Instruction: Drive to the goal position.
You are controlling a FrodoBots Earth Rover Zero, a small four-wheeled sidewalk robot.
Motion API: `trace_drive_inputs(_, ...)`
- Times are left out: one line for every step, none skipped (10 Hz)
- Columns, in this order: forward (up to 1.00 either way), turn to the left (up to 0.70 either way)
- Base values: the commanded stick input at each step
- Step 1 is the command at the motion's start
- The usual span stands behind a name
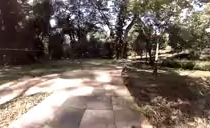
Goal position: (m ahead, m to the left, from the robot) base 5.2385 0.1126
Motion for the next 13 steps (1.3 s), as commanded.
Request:
trace_drive_inputs(0.50,0.00)
trace_drive_inputs(0.50,0.00)
trace_drive_inputs(0.50,0.00)
trace_drive_inputs(0.50,0.00)
trace_drive_inputs(0.50,0.00)
trace_drive_inputs(0.50,0.00)
trace_drive_inputs(0.50,0.00)
trace_drive_inputs(0.50,0.00)
trace_drive_inputs(0.50,0.00)
trace_drive_inputs(0.50,0.00)
trace_drive_inputs(0.50,0.00)
trace_drive_inputs(0.50,0.00)
trace_drive_inputs(0.50,0.00)
